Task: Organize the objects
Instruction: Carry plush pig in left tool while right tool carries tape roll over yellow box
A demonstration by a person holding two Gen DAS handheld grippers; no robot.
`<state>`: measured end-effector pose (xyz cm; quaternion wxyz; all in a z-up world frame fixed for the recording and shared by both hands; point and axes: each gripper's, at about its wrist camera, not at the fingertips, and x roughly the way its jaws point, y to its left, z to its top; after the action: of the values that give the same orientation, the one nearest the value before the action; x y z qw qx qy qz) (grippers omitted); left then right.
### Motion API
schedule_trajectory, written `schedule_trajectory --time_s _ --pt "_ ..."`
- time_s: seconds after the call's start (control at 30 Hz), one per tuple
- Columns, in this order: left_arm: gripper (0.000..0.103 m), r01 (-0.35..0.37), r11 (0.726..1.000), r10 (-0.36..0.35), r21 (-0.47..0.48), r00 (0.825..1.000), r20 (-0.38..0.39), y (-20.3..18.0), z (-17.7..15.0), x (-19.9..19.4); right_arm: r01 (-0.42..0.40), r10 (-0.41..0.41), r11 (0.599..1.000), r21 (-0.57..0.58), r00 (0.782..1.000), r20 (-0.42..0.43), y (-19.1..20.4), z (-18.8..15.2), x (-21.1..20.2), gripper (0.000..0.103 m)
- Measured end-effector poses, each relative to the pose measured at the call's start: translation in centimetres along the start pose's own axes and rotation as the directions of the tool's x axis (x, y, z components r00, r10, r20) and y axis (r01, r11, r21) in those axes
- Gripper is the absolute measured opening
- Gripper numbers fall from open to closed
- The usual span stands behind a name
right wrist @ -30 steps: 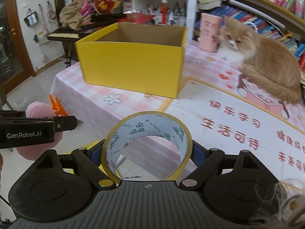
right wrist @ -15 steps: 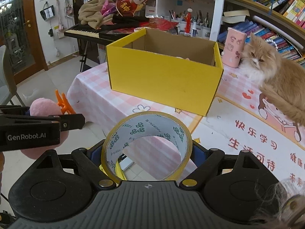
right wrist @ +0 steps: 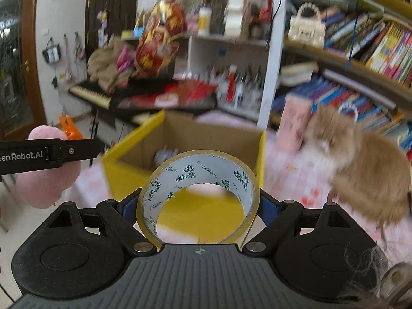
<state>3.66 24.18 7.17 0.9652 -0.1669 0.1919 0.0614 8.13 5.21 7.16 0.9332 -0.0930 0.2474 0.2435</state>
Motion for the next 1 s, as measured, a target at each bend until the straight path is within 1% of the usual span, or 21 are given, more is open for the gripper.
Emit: schedule_trajectory --time_s 0.13,0.27,0.4,0.5,0.57,0.63,0.67,0.73,0.83,0.9,1.0 --pt "0.057 -0.001 1.000 0.001 -0.010 1.000 0.019 -0.8 1.4 2.5 0.005 -0.004 1.000 -0.019 0.999 0.036 -2.1 2.7 2.3 0.087" --pt "0.057 -0.020 1.000 0.020 0.017 1.000 0.015 -2.1 2.0 5.5 0.006 -0.004 0.999 -0.039 0.998 0.065 -4.0 4.7 4.7 0.087" --pt "0.057 -0.070 0.997 0.071 0.040 0.997 -0.023 -3.0 1.6 8.6 0.002 0.001 0.999 -0.045 0.998 0.069 -5.6 6.2 7.2 0.087" --pt "0.057 -0.112 0.993 0.115 0.040 0.990 -0.076 -3.4 1.0 10.7 -0.030 0.033 0.999 -0.040 0.998 0.052 -6.5 6.8 9.4 0.087" --pt "0.057 -0.135 0.989 0.140 0.053 0.985 -0.103 -3.7 0.7 12.0 -0.057 0.058 0.998 -0.038 0.998 0.035 -6.8 7.0 11.0 0.087" --pt "0.057 -0.176 0.981 0.186 0.083 0.974 -0.130 -4.0 0.5 13.3 -0.087 0.087 0.996 -0.024 0.996 0.009 -6.9 7.2 12.5 0.087" --pt "0.057 -0.187 0.977 0.200 0.099 0.969 -0.148 -4.0 0.4 13.9 -0.095 0.095 0.995 -0.009 0.995 -0.007 -7.1 7.3 13.4 0.087" --pt "0.057 -0.213 0.969 0.232 0.123 0.957 -0.171 -3.9 0.0 14.9 -0.139 0.141 0.989 0.049 0.989 -0.044 -7.5 7.6 15.0 0.087" --pt "0.057 -0.238 0.961 0.263 0.139 0.943 -0.206 -3.8 -0.4 15.8 -0.188 0.202 0.971 0.149 0.975 -0.090 -8.0 8.2 17.2 0.087" --pt "0.057 -0.251 0.957 0.279 0.146 0.935 -0.221 -4.1 -0.7 16.3 -0.210 0.234 0.961 0.180 0.964 -0.127 -7.8 8.5 18.6 0.087" --pt "0.058 -0.277 0.939 0.319 0.203 0.923 -0.216 -4.9 -1.0 17.0 -0.242 0.285 0.945 0.221 0.939 -0.193 -7.4 8.6 20.5 0.087"
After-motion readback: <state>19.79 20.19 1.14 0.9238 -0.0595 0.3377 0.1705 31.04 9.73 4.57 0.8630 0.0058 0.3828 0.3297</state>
